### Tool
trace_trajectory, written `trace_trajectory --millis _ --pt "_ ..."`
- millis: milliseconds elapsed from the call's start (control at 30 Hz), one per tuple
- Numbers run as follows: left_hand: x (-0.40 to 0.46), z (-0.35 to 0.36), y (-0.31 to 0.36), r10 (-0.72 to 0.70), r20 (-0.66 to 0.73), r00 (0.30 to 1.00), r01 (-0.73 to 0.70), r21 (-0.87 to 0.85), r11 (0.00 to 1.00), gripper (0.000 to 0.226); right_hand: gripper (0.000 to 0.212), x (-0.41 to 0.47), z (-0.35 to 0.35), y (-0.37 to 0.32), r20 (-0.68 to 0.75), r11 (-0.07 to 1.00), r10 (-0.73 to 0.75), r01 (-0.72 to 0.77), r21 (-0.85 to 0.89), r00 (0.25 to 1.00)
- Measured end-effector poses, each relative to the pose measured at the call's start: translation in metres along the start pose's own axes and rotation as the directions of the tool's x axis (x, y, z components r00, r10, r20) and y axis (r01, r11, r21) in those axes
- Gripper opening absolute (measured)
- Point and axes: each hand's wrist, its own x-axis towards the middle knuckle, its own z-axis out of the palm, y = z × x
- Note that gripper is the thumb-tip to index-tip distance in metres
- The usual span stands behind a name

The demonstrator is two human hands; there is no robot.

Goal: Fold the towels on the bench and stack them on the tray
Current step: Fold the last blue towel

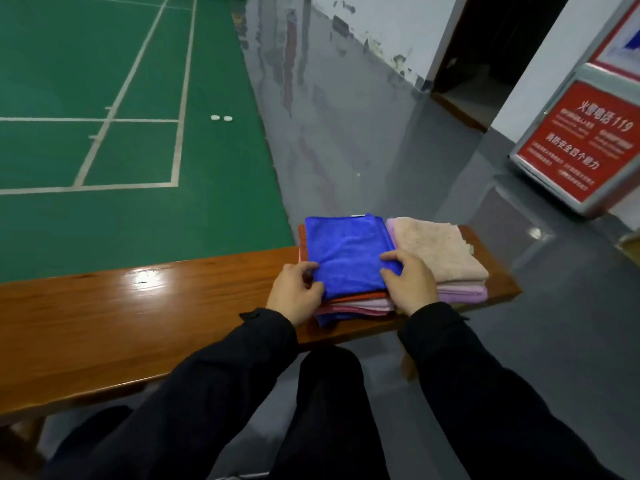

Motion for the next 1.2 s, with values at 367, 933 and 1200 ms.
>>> trace_trajectory --millis 367,933,1200 --pt "0.007 -0.001 0.013 0.265 0.163 0.950 -0.311 0.542 0.781 0.044 0.026 -0.004 0.018 -0.021 0.083 0.801 -0.390 0.383 -0.459 0.917" --pt "-0.015 -0.049 -0.005 0.253 -0.112 0.961 -0.224 0.218 0.950 0.020 0.024 -0.010 0.031 -0.039 0.095 0.815 -0.366 0.368 -0.447 0.926" --pt "-0.039 -0.059 -0.017 0.172 -0.135 0.976 -0.147 0.178 0.973 0.022 0.023 -0.024 0.049 -0.047 0.066 0.820 -0.444 0.435 -0.372 0.893"
